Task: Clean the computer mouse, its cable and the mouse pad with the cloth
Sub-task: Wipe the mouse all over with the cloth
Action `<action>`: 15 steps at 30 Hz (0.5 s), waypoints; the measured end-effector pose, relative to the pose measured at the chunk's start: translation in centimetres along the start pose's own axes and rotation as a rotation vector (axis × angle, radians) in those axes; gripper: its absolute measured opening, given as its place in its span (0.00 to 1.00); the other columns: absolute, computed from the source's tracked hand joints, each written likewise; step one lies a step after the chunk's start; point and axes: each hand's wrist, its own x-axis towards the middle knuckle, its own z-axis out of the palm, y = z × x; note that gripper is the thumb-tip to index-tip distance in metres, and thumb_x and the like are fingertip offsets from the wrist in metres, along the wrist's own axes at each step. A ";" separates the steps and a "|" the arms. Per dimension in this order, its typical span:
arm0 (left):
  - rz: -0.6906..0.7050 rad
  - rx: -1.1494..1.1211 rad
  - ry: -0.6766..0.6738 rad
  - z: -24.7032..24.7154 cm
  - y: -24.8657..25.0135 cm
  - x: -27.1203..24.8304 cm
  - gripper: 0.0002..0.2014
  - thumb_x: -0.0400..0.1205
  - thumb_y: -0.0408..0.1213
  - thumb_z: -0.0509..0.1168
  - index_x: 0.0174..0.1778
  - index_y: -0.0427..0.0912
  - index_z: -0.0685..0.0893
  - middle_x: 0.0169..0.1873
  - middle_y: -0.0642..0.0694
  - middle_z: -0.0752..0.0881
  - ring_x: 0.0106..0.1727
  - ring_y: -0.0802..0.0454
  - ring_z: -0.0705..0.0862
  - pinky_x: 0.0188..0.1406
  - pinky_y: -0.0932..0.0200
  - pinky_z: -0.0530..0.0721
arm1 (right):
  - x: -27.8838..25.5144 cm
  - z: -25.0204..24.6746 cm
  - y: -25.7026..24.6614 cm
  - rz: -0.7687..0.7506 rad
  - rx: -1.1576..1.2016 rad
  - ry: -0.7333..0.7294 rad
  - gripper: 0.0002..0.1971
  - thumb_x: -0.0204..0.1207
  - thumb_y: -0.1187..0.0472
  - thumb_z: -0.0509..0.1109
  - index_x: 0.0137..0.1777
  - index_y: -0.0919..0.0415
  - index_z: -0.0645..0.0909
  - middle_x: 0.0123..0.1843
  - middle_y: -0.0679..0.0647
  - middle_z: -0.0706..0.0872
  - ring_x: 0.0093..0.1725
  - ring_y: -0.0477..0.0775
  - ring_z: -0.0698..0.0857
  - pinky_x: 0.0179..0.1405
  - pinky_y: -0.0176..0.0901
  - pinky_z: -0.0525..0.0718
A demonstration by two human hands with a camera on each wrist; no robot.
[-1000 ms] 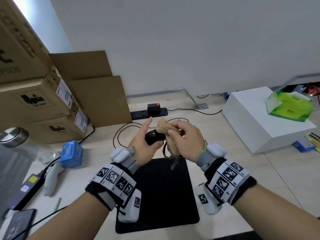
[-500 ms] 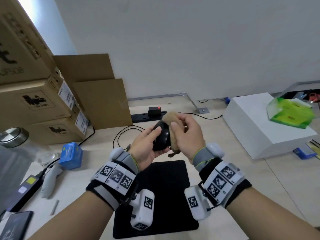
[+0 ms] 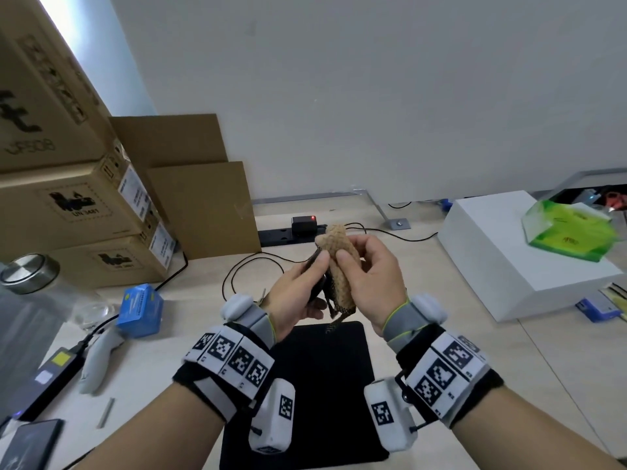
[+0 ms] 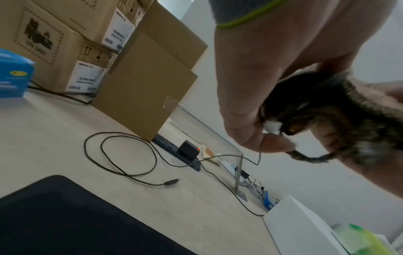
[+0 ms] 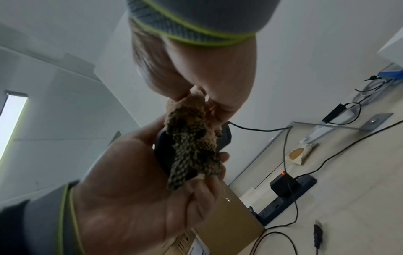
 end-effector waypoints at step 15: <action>-0.149 -0.275 -0.009 -0.8 0.7 -0.2 0.26 0.86 0.51 0.48 0.54 0.34 0.83 0.36 0.34 0.85 0.29 0.44 0.80 0.29 0.54 0.78 | 2.0 0.3 -0.4 -0.022 -0.189 0.056 0.15 0.74 0.59 0.72 0.59 0.45 0.84 0.54 0.48 0.87 0.49 0.47 0.84 0.59 0.47 0.83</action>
